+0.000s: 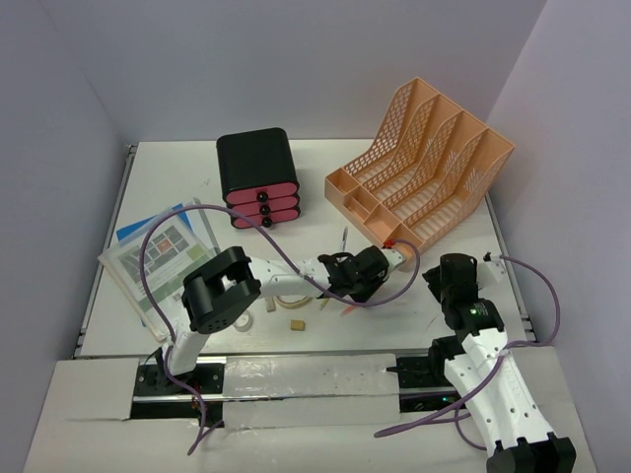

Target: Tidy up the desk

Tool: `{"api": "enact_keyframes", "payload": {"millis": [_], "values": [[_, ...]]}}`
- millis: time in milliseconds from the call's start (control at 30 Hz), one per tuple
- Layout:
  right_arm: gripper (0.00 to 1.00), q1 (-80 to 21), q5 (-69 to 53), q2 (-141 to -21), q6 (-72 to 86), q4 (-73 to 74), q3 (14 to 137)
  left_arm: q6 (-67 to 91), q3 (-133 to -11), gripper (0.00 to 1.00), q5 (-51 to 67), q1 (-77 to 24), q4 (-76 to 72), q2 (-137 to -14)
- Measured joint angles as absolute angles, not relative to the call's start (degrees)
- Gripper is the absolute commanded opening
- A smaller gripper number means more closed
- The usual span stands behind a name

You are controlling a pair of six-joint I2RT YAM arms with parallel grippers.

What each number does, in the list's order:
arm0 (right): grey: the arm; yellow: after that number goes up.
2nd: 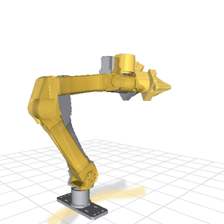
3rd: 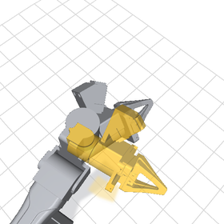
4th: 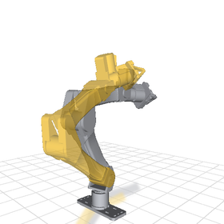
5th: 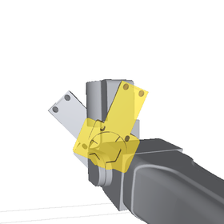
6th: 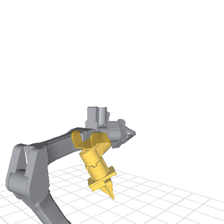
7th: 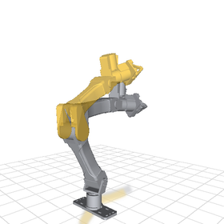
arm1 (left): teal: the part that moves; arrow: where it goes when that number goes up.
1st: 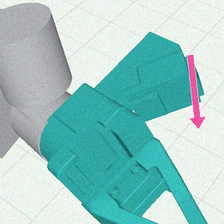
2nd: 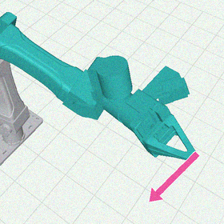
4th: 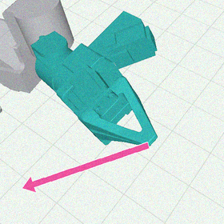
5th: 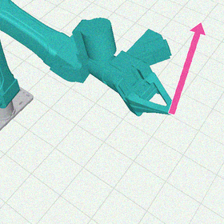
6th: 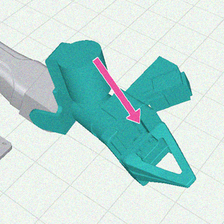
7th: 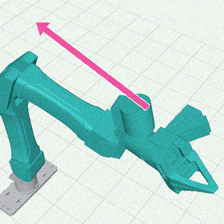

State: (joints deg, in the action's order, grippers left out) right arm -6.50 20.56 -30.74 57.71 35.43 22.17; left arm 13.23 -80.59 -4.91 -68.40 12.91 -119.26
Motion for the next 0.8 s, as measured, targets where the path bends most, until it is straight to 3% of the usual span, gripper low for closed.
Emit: {"api": "enact_keyframes", "payload": {"millis": [133, 433, 667, 800], "values": [[0.56, -6.50, 20.56, -30.64, 57.27, 35.79, 22.17, 13.37, -79.94, 0.00, -5.03, -68.42, 11.40, -119.17], [0.57, -6.50, 18.26, -30.47, 55.42, 36.93, 22.63, 12.92, -78.50, 0.00, -4.23, -68.34, 10.40, -118.17], [0.57, -6.50, 11.28, -32.24, 54.54, 38.74, 25.86, 9.35, -71.51, 0.00, -1.89, -67.66, 13.05, -110.71], [0.50, -6.50, 7.66, -34.35, 57.05, 39.98, 26.11, 5.89, -70.35, 0.00, 0.23, -67.18, 15.74, -103.01]]}}
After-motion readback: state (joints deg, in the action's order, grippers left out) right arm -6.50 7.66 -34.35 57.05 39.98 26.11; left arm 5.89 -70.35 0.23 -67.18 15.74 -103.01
